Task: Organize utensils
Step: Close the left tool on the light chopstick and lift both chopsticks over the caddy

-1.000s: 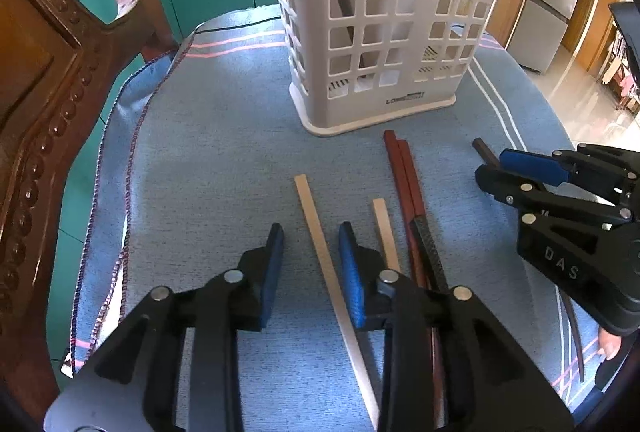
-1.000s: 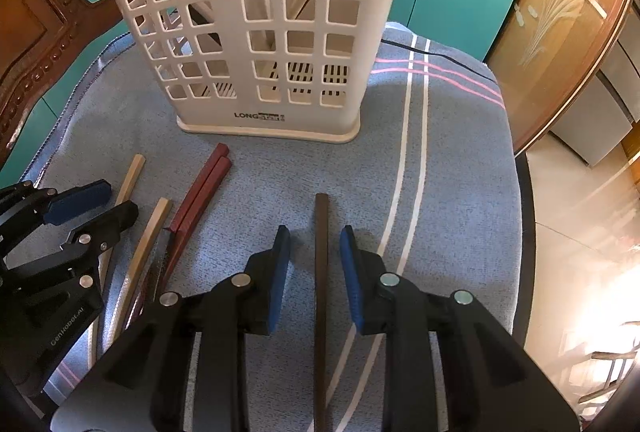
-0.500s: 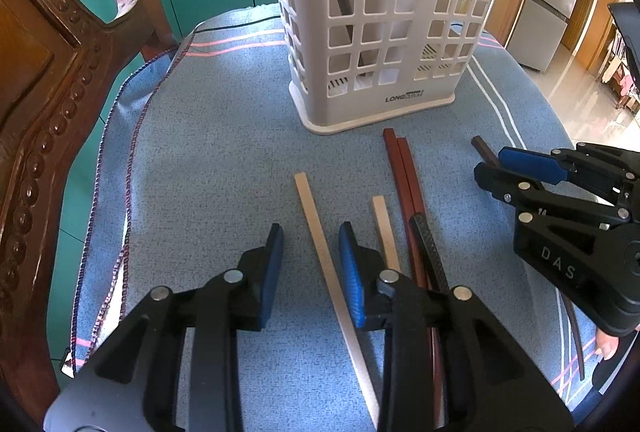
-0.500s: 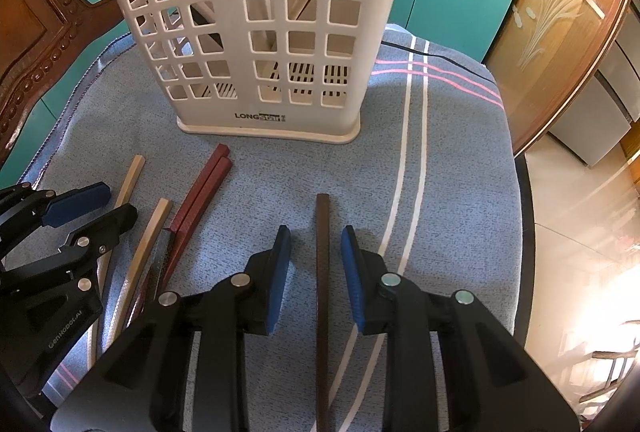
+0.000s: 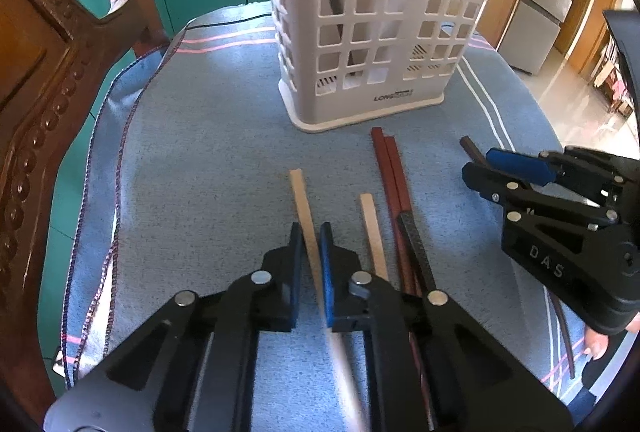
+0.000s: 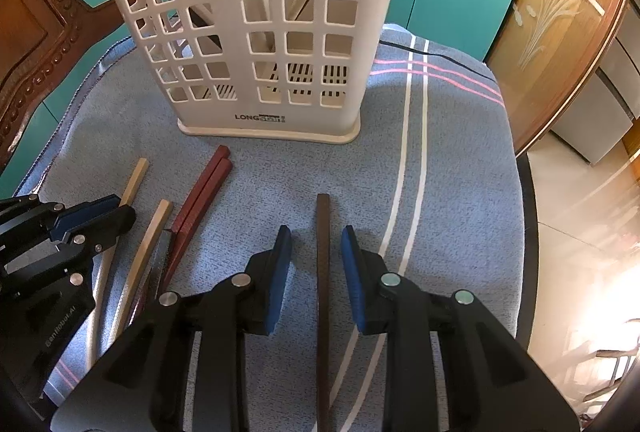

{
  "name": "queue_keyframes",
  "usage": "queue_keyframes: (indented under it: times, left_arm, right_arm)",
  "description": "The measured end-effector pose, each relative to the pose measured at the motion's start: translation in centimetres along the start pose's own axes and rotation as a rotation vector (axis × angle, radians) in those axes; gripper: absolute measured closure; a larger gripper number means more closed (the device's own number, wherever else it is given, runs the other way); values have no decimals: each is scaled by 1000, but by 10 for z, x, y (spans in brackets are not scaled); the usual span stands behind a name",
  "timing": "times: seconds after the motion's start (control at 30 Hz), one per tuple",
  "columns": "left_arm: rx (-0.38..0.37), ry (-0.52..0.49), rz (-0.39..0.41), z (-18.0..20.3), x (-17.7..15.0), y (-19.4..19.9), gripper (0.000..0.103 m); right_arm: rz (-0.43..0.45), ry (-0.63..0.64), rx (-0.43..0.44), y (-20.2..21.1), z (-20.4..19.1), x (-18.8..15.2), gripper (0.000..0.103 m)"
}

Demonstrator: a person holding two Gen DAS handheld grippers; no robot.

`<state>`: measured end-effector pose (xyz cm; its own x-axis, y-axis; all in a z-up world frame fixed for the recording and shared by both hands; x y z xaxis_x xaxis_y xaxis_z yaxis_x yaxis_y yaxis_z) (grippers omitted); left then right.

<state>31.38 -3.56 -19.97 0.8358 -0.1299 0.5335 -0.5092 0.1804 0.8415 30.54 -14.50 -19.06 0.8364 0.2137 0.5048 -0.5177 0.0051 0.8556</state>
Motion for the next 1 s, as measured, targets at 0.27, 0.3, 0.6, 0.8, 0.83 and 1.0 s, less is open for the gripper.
queue_keyframes:
  times: [0.27,0.3,0.6,0.8,0.83,1.0]
  left_arm:
    - [-23,22,51,-8,2,19,96]
    - [-40,26,70,-7,3,29,96]
    - [-144,57,300,-2,27,144,96]
    - [-177,45,419,7,43,211,96]
    - [-178,34,443,10,48,223,96]
    - [-172,-24,544,20,94,271,96]
  right_arm:
    - [71,-17,65,23,-2,7,96]
    - [97,-19,74,34,0,8,96]
    - [309,-118,174,136,32,11,96]
    - [436,-172,211,206,55,12,96]
    - [459,-179,216,217,59,14,96]
    - [581,-203,226,269,71,45,96]
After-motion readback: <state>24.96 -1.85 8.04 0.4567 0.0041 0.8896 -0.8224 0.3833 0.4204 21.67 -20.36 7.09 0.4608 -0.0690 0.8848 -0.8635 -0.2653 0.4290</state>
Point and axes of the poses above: each gripper's, at about its wrist camera, not at the fingertips, and y roughly against the way its jaws point, z to its right, x to its top, the point moved 7 cm from there along -y, roughly the way its jaws point, and after that the axes turned 4 degrees about -x, right-handed, at the moved point
